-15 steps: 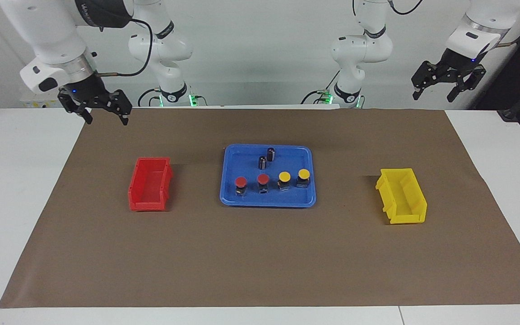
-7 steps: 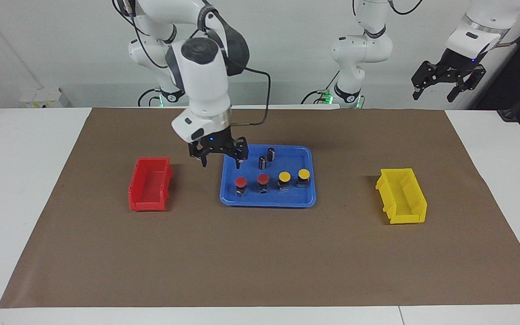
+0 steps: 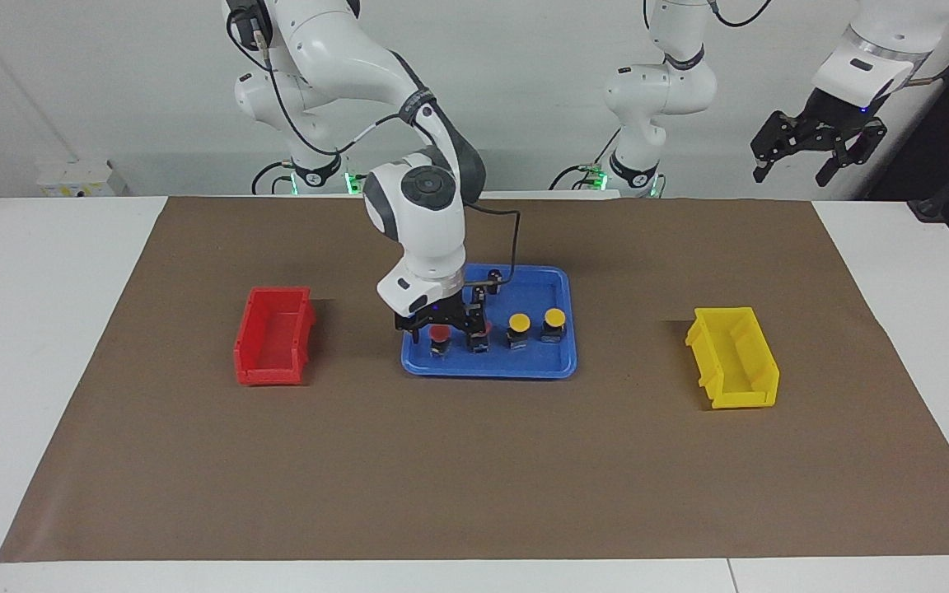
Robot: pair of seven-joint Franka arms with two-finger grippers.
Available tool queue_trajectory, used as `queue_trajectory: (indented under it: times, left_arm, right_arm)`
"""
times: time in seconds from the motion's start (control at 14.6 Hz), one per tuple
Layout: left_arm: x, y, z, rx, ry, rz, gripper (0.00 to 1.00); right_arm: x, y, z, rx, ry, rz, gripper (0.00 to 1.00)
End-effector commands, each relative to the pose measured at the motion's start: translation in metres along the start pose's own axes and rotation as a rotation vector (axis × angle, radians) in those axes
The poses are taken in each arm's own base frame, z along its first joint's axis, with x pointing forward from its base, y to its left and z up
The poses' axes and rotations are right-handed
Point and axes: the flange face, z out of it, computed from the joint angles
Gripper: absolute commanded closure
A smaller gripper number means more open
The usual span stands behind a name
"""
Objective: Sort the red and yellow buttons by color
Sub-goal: 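Reach the right gripper to a red button on the blue tray and grasp it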
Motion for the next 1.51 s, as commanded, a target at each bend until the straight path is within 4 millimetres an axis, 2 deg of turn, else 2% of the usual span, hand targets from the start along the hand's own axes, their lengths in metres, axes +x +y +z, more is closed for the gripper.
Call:
queue_trajectory:
  times: [0.0,0.27,0.48,0.89,1.03,1.44]
  left_arm:
    - [-0.007,0.0,-0.003,0.011,-0.004,-0.011,0.0]
    - [-0.007,0.001,-0.003,0.012,-0.006,-0.012,0.0]
    - [-0.006,0.015,-0.003,0.014,-0.005,0.015,0.0]
    - [-0.011,0.013,-0.007,0.013,-0.009,0.012,0.0]
    - [-0.015,0.009,-0.009,0.013,-0.015,0.006,0.0]
    - [-0.012,0.011,-0.005,0.021,0.009,-0.03,0.0]
  right_arm:
    - [-0.008,0.009,0.007,-0.011,0.009,-0.004,0.0]
    - [-0.015,0.007,0.016,-0.012,-0.001,-0.016,0.09]
    - [-0.018,0.009,0.019,-0.014,-0.005,-0.019,0.15]
    - [-0.026,0.01,0.028,-0.012,-0.012,-0.028,0.22]
    - [-0.027,0.011,0.026,-0.011,-0.01,-0.034,0.29]
    - [-0.028,0.004,0.021,0.0,-0.018,-0.045,0.69]
